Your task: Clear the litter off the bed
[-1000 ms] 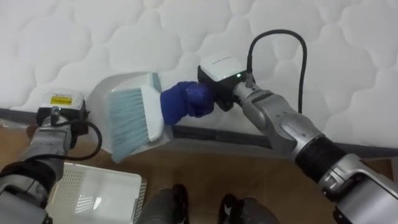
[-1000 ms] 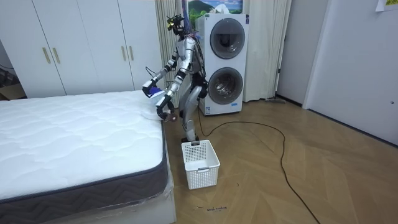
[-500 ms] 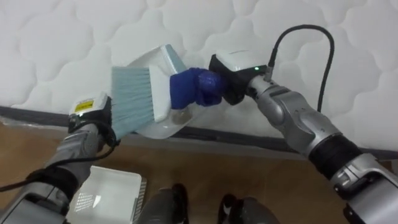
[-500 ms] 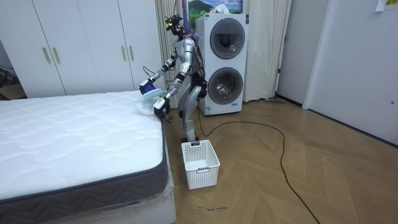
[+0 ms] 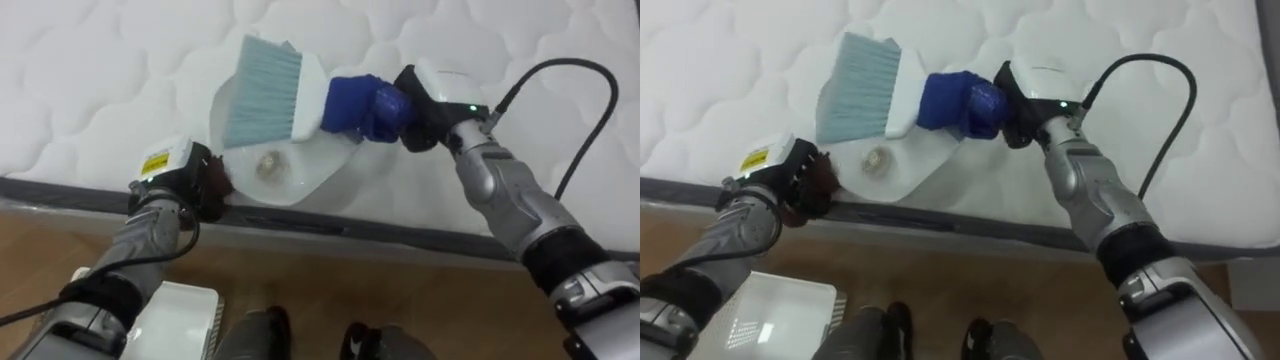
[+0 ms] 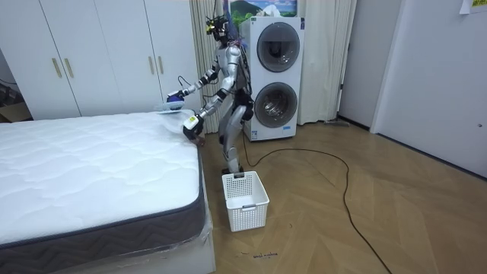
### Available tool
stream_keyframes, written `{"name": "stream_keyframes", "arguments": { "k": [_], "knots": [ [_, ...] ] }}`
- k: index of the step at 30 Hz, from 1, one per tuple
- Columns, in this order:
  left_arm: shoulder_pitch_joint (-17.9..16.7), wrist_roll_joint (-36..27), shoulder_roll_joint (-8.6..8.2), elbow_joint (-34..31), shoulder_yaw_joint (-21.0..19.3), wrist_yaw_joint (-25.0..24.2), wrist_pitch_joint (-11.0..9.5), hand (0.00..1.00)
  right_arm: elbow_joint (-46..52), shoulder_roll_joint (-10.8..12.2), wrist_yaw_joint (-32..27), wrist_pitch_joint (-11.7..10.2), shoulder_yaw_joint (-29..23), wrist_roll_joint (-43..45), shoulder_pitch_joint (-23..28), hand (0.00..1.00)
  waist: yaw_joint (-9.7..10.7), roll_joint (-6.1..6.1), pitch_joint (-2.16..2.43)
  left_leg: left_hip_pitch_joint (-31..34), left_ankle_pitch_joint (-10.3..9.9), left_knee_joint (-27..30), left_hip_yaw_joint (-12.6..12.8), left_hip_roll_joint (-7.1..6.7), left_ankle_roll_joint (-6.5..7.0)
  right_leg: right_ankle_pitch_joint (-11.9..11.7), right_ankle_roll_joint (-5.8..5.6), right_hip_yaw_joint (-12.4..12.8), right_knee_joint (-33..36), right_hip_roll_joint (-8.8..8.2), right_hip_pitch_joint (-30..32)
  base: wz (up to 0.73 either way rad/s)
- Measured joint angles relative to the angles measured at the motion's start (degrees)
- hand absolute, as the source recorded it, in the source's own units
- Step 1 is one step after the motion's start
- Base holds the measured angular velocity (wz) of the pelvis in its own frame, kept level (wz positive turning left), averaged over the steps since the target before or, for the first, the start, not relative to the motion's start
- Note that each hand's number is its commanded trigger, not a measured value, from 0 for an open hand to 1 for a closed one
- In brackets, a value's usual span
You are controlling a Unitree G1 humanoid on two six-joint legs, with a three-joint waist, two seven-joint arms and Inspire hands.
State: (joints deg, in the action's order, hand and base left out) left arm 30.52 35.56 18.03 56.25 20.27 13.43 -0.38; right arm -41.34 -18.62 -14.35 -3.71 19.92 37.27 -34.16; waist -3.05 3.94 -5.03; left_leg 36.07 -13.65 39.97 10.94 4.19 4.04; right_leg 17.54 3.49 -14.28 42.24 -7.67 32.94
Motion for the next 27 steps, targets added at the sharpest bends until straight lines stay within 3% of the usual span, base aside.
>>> {"name": "stream_keyframes", "arguments": {
  "k": [6, 7, 9, 11, 15, 16, 20, 21, 24, 27],
  "knots": [
    [-2.20, 0.02, -0.03, -1.01, -2.33, -0.08, 0.19, 1.00, 0.01, -0.01, -2.87, 0.03, -3.68, -6.08, 0.76, 1.00, 0.15, 0.21, 0.48, -4.84, 0.02, -2.53, 0.39, -0.13, -0.05, -0.36, -0.37, 0.18, -2.85, 0.42, -4.72, 0.00],
    [-3.01, 0.05, -0.03, -1.14, -2.79, -0.04, 0.22, 1.00, 0.01, 0.00, -3.89, 0.06, -4.59, -6.51, 2.04, 1.00, 0.09, 0.14, 1.18, -6.36, 0.02, -3.32, 0.49, -0.15, -0.05, -0.44, -0.52, 0.22, -3.85, 0.61, -6.28, -0.04],
    [-4.43, 0.00, -0.09, -1.21, -4.13, 0.16, 0.46, 1.00, 0.01, -0.01, -4.62, 0.15, -5.76, -6.86, 3.96, 1.00, -0.06, 0.08, 1.94, -9.19, 0.05, -4.88, 0.66, -0.47, -0.09, -0.59, -0.79, 0.30, -5.39, 0.68, -9.05, -0.02],
    [-6.45, -0.05, -0.10, -1.81, -5.07, 0.48, 1.02, 1.00, 0.01, 0.00, -5.05, 0.63, -6.50, -9.10, 5.93, 1.00, 0.11, -0.19, 2.32, -12.55, 0.12, -6.86, 0.55, -0.97, -0.21, -0.77, -1.19, 0.24, -7.32, 0.72, -12.50, 0.00],
    [-13.06, 0.05, -0.14, -6.01, -6.99, 0.33, 2.40, 1.00, 0.02, -0.18, -5.36, 2.76, -9.09, -14.18, 9.01, 1.00, 0.88, -1.56, 3.87, -18.16, 0.18, -10.52, -0.16, -2.17, -0.24, -1.38, -2.39, -0.28, -11.42, 0.82, -18.64, 0.11],
    [-14.61, 0.09, -0.10, -7.75, -7.70, -0.25, 2.56, 1.00, 0.13, -0.19, -5.70, 2.88, -10.11, -15.29, 10.02, 1.00, 0.80, -1.80, 4.06, -19.64, 0.25, -11.46, -0.38, -2.56, -0.18, -1.50, -2.66, -0.22, -12.30, 0.79, -20.26, 0.11],
    [-18.39, 0.05, -0.04, -14.17, -11.02, -0.53, 2.04, 1.00, 4.33, -0.58, -6.89, 3.25, -14.52, -17.77, 16.23, 1.00, 1.52, -2.56, 4.63, -22.89, 0.77, -13.85, -3.92, -4.24, 0.09, -1.84, -3.79, -0.26, -16.37, 1.45, -26.04, 0.52],
    [-19.66, 0.20, 0.09, -16.76, -12.21, -0.54, 2.06, 1.00, 6.17, -0.79, -7.61, 3.26, -16.21, -18.53, 18.61, 1.00, 1.66, -2.69, 5.21, -23.42, 1.13, -14.74, -5.55, -4.91, 0.10, -2.06, -4.16, -0.17, -18.34, 2.09, -27.49, 0.69],
    [-21.41, -0.06, 0.48, -19.87, -13.84, -0.30, 2.07, 1.00, 9.43, -1.56, -9.29, 3.30, -18.65, -20.15, 23.12, 1.00, 1.96, -2.72, 5.39, -25.81, 2.16, -17.24, -8.67, -6.56, 0.37, -2.44, -4.69, 0.62, -21.81, 2.64, -31.70, 0.66],
    [-26.47, -0.05, 0.68, -23.53, -16.51, -0.30, 2.05, 1.00, 11.32, -1.74, -10.25, 3.29, -19.09, -23.19, 26.69, 1.00, 1.72, -2.52, 5.63, -28.44, 2.29, -19.17, -10.44, -7.32, 0.25, -2.86, -4.91, 1.58, -24.77, 3.26, -35.31, 0.39]
  ]
}}
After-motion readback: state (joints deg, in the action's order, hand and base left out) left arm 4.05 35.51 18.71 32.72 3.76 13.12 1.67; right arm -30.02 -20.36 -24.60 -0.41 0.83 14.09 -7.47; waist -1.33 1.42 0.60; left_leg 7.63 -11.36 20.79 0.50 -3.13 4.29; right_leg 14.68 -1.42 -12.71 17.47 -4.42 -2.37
